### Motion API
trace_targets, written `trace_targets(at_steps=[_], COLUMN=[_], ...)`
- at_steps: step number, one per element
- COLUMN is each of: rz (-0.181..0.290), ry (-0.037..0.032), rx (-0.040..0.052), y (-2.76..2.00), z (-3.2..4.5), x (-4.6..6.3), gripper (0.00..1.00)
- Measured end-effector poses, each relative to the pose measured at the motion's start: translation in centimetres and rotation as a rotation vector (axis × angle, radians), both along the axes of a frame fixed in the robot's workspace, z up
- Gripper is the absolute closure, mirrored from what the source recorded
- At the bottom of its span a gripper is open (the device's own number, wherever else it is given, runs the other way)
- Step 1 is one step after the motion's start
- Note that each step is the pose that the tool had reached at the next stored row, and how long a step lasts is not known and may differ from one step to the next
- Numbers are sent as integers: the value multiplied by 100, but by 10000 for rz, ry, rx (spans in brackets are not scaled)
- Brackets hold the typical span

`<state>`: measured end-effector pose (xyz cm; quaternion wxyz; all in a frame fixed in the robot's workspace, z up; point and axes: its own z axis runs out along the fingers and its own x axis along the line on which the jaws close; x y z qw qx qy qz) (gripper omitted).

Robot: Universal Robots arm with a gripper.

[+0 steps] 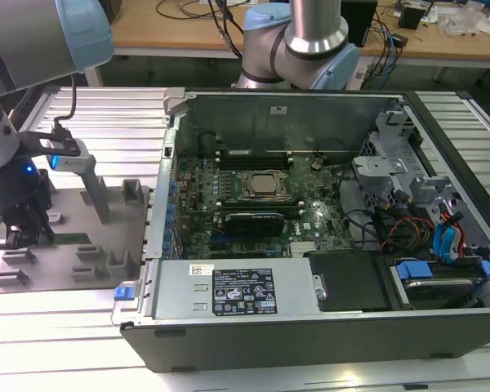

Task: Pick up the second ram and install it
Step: 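Pick up the second ram and move it above second insertion slot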

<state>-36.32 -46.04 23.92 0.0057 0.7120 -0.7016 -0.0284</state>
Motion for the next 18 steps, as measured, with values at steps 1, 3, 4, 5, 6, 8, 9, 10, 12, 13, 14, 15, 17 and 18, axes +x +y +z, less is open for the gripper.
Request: trace_targets(at_steps=[1, 3, 4, 5, 6, 8, 9, 10, 12, 13, 14, 15, 17, 18], rz=[0, 0, 0, 0, 1, -1, -1, 0, 0, 0, 0, -1, 0, 0], ry=[0, 0, 0, 0, 0, 0, 0, 1, 0, 0, 0, 0, 0, 0], rx=[1, 1, 1, 1, 1, 1, 1, 1, 1, 1, 1, 1, 2, 2], y=[0, 0, 0, 0, 0, 0, 0, 0, 0, 0, 0, 0, 0, 0], z=[12, 69, 89, 104, 124, 159, 183, 200, 231, 255, 281, 303, 348, 371], x=[0, 0, 0, 0, 0, 0, 0, 0, 0, 0, 0, 0, 0, 0], gripper=[89, 89, 89, 89, 89, 89, 89, 89, 89, 89, 89, 89, 89, 89])
